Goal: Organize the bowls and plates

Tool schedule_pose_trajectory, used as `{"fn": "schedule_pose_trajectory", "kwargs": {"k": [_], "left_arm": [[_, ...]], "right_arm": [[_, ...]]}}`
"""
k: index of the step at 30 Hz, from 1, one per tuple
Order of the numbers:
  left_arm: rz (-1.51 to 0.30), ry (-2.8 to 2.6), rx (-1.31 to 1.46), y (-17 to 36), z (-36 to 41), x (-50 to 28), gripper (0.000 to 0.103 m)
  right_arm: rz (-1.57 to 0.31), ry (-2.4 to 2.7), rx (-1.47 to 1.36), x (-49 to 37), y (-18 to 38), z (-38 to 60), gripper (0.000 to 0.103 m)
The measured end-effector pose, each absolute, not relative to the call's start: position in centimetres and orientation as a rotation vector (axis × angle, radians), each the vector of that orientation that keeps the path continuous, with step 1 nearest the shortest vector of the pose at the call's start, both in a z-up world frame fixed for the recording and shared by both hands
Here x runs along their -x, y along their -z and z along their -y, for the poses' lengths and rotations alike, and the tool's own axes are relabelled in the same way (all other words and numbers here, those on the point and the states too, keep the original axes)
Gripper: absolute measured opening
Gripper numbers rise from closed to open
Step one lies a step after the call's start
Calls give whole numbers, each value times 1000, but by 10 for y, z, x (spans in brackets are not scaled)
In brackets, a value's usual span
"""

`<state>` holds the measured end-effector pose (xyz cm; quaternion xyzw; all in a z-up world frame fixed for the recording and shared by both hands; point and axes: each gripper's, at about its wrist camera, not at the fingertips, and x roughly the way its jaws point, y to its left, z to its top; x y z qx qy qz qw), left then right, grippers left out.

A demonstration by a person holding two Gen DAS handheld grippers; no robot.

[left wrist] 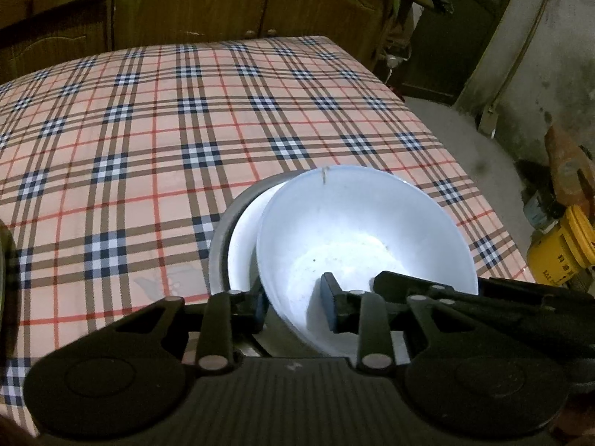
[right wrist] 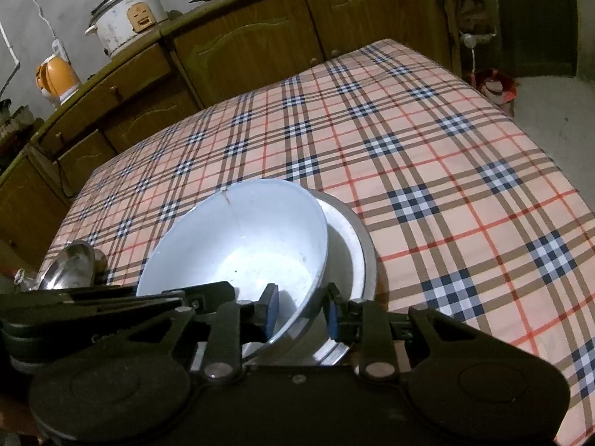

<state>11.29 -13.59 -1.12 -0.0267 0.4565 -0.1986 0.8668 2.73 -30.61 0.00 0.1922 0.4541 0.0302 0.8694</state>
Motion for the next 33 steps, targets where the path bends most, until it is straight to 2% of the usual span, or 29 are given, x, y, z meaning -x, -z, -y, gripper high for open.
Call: {"fn": "schedule_pose_trajectory", "kwargs": {"k": [2,6,11,15,24,25,26,27,29,33], "left_arm": [[-956,419,62,11,135,-113,30],[-958,419,80,11,133,-114,30],[-959,420,86,10,132,-115,30],[-963,424,94,10,131,-115,29],[-956,423,87,10,133,-114,29],[-951,421,75,10,135,-113,29],[-944,419,57,10,138,-111,29],[-937,416,38,9,140,-110,25],[-929,412,18,10,140,-110,24],[-911,406,13,7,138,-110,30]], "right_arm": [[-962,-74,-402,-29,-1,307,34],[-976,-104,-397,-31,-7,309,46],[-991,-114,-406,-35,-11,315,46],[-998,-125,-416,-35,-15,319,52],[-1005,-132,-450,-36,-16,326,54],[-1002,-126,-437,-36,-17,324,55],[-997,-123,-416,-36,-18,320,62],[-992,-125,-386,-36,-19,313,67],[-986,-117,-326,-35,-21,306,66],[-968,-99,-324,-35,-23,313,71]]}}
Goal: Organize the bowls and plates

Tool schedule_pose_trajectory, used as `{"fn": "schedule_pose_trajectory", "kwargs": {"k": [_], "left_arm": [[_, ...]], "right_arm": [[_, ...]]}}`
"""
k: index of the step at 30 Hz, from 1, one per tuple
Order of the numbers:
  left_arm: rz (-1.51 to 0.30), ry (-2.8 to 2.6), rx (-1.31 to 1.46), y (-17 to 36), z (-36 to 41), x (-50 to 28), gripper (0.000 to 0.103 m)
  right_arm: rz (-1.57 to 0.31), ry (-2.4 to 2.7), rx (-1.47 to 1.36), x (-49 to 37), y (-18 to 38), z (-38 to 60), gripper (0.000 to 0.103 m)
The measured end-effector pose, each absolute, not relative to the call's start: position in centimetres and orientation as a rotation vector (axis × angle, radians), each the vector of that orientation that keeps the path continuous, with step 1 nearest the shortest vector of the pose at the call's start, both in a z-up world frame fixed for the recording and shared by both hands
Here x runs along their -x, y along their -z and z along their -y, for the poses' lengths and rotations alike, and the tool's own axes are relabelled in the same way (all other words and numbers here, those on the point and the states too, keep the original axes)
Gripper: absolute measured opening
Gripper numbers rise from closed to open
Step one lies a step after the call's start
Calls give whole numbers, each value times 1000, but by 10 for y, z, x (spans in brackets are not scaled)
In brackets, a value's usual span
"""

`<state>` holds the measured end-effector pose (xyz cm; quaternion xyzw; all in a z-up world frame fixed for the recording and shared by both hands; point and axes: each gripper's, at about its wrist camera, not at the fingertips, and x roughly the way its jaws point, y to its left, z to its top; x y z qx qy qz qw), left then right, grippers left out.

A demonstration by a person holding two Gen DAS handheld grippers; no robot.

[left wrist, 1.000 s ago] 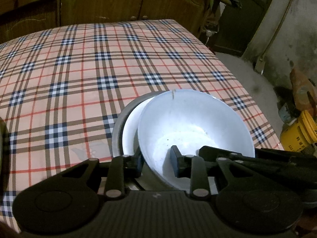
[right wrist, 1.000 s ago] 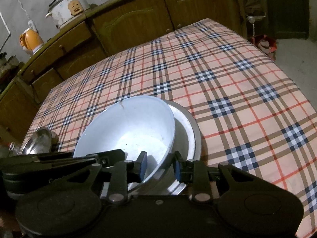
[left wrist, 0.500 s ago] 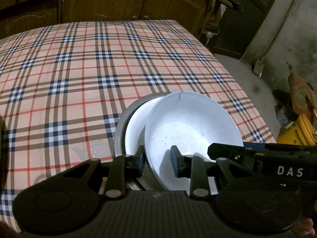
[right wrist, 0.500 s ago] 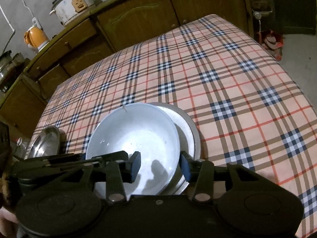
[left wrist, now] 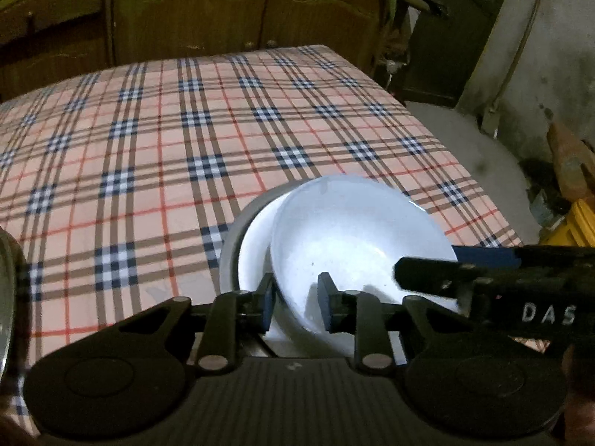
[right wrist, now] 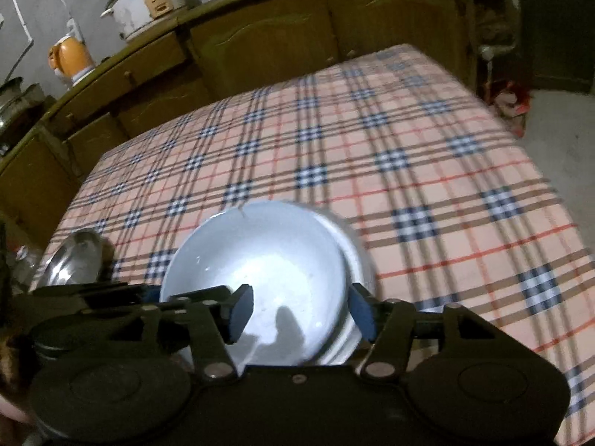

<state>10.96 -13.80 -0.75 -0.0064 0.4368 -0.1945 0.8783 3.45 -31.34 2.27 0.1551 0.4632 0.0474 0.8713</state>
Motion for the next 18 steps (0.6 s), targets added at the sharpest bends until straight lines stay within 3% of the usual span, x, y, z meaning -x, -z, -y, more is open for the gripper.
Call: {"fn": "schedule_pose_trajectory", "kwargs": {"k": [6,13,18], "left_arm": [[-914,414,30,7,137,-109,32],[-887,409,38,-2,135,-107,44],[-882,400,37,-4,136,-104,48]], "right_arm": [[-950,-102,-347,-33,-24,318,72],[-925,-98,-354,-31,-25,316,72],[-900,-68,-345,-29,-29,318,80]]}}
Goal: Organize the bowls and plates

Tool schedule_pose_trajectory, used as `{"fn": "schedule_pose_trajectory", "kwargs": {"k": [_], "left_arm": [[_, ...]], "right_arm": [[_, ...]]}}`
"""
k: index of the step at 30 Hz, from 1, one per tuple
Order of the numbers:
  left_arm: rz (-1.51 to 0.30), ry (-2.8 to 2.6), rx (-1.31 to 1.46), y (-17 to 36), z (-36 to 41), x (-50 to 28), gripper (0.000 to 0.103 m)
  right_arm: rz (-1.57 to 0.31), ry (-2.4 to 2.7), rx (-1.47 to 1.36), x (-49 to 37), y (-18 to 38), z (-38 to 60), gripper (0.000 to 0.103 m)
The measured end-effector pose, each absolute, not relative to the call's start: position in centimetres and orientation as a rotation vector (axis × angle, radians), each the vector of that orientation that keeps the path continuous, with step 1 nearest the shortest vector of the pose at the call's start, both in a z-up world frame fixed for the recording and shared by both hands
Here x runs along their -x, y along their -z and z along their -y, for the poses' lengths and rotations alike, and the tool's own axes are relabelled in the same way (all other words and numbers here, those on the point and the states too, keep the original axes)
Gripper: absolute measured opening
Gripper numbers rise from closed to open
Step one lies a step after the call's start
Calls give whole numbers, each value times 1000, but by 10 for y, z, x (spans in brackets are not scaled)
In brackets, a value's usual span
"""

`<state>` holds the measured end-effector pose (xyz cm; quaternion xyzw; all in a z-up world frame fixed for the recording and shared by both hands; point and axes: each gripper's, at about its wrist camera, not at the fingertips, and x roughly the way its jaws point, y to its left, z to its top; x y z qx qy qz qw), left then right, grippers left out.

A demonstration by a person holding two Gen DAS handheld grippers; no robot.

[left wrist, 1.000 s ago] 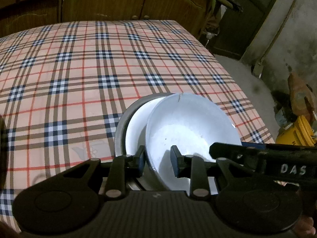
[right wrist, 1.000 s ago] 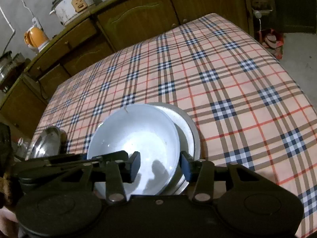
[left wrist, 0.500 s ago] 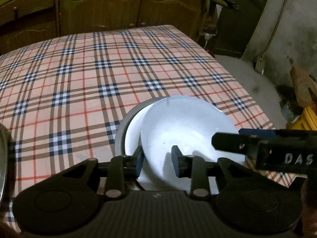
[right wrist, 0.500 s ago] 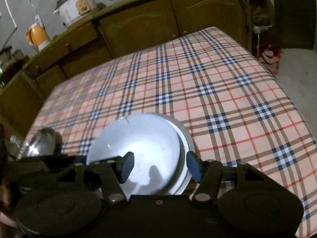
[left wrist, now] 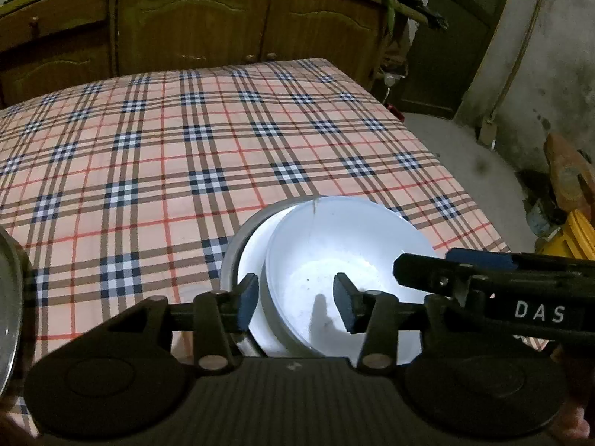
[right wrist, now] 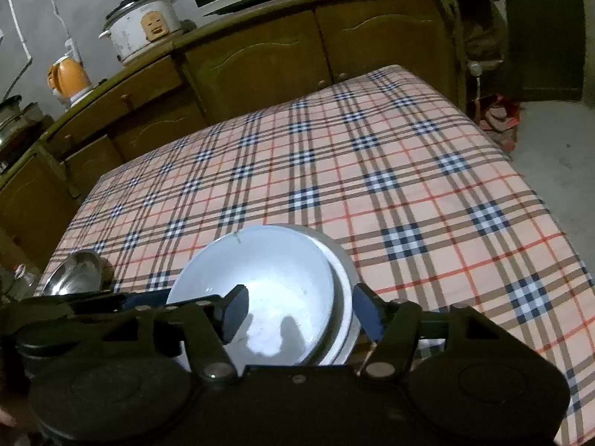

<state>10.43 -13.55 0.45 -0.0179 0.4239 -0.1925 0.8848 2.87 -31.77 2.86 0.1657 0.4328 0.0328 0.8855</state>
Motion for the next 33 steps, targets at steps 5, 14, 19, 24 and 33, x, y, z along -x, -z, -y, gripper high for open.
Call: {"fn": "schedule_pose_trajectory", "kwargs": {"k": [5,14,19,24,33], "left_arm": [[-869,382,31,-7,134,-103,61],[-853,345,-1,-9,134,-101,73],[-823,325,-14,-11,132,-99,87],[-760,302,-32,-17,134,-94,103],[-679,294,-52,-20,137,-87,103]], "right_arm": [[-883,-28,-328,-28,-31,321,80],[-799,50,-237,-20,-32,315,81],[-799,9,-390,-16,-25,330,81],[-718,18,-407,-8,-30,335,81],[-579,60,-399,3,-33,332,93]]}}
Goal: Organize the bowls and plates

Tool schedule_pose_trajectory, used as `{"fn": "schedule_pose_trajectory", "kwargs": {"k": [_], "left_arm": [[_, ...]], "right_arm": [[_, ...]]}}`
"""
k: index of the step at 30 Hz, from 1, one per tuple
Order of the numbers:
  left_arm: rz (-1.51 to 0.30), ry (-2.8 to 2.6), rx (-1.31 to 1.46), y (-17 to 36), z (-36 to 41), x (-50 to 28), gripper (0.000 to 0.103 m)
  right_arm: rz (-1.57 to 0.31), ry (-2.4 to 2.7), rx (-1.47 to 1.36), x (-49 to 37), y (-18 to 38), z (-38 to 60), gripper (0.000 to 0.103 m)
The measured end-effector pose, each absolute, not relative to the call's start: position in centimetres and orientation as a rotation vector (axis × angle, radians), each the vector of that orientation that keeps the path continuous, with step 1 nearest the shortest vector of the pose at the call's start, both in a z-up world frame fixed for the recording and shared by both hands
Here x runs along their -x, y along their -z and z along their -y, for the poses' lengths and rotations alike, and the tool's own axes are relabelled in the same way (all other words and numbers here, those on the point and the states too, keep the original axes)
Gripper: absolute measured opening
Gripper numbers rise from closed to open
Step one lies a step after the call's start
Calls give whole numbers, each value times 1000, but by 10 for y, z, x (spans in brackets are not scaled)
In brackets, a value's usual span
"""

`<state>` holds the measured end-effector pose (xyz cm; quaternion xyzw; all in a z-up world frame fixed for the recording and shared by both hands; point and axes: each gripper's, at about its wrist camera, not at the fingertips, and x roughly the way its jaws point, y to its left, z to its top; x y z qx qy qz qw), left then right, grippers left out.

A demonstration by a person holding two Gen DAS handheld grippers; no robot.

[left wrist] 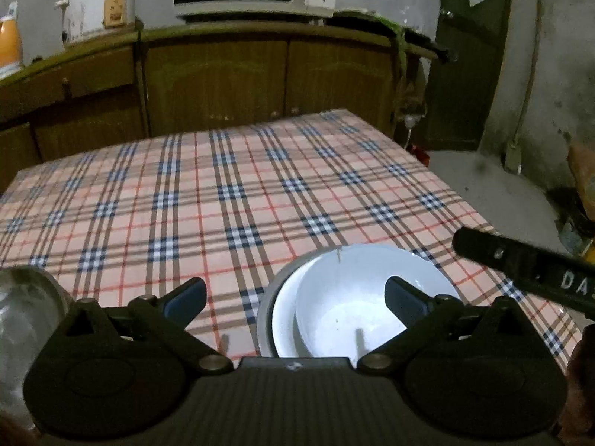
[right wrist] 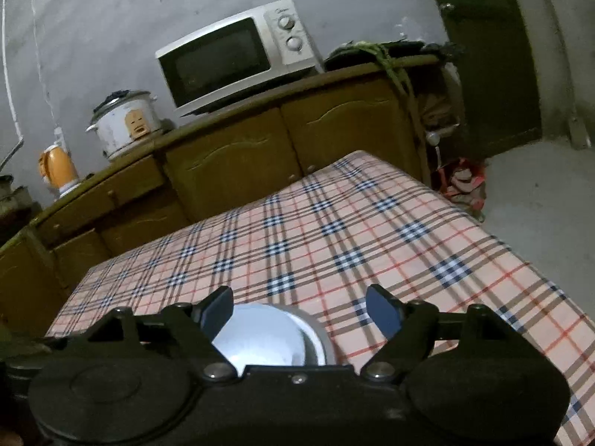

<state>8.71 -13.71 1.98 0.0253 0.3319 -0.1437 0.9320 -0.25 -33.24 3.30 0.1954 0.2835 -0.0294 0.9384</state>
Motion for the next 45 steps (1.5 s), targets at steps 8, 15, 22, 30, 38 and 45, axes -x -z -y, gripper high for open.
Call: {"fn": "schedule_pose_trajectory", "kwargs": {"k": [8,15,22,30,38,45], "left_arm": [[-727,277,-113,-11,142,-89,103],[-775,278,-93,-1,137,-96,103],[-856,269,-18,11,124,-108,103],[-892,310,-2,20,125,-117,103],[-918,337,5,36,127,-131,103],[-922,400,57,45,124,-140,100]], "right_arm": [[-655,59,-288,0,-29,323,93],[-684,35,-298,-1,-22,323,93],[-767,23,-337,-7,-4,325,93],[-813,14,-361,-13,10,326,93],[-855,4,-408,-21,25,331,93],[-876,-29,-467,-28,37,334,90]]}}
